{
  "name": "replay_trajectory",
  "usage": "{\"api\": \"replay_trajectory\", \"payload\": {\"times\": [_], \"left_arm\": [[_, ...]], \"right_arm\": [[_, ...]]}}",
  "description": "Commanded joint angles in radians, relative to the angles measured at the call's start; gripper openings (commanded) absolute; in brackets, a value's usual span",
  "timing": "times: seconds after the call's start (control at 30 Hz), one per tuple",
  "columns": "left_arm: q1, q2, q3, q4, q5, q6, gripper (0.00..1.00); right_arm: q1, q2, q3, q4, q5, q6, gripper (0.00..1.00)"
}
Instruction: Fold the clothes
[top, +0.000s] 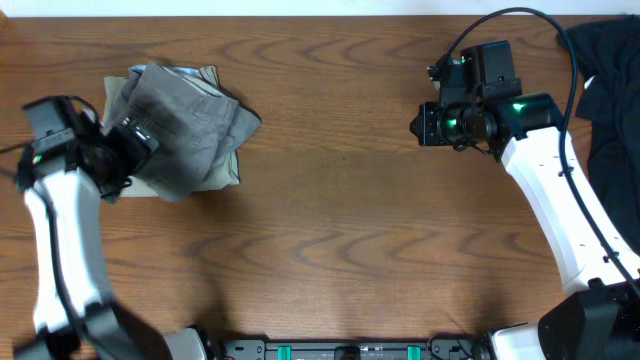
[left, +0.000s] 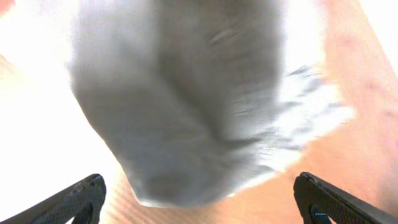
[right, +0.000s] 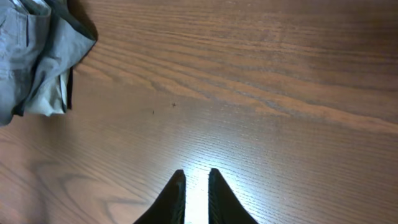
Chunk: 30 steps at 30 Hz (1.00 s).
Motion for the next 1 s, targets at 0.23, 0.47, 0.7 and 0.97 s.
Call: {"api": "replay_trajectory", "payload": {"times": [0.23, 0.47, 0.7, 0.97], "left_arm": [[-0.056, -0.066, 0.022, 0.027, -0.071, 0.222, 0.06], [-0.106, 0.299, 0.022, 0.079, -0.072, 0.357, 0.06], [-0.128, 0.525, 0.023, 0.093, -0.069, 0.381, 0.22], [-0.133, 0.270, 0.160, -0.073, -0.022, 0.376, 0.56]], "right_arm": [[0.004, 0.001, 0.000, 0.076, 0.011, -0.012, 0.18], [0.004, 0.001, 0.000, 0.092, 0.010, -0.003, 0.21], [0.003, 0.001, 0.000, 0.082, 0.011, -0.004, 0.20], [-0.029, 0.000, 0.000, 0.135, 0.010, -0.042, 0.14]]}}
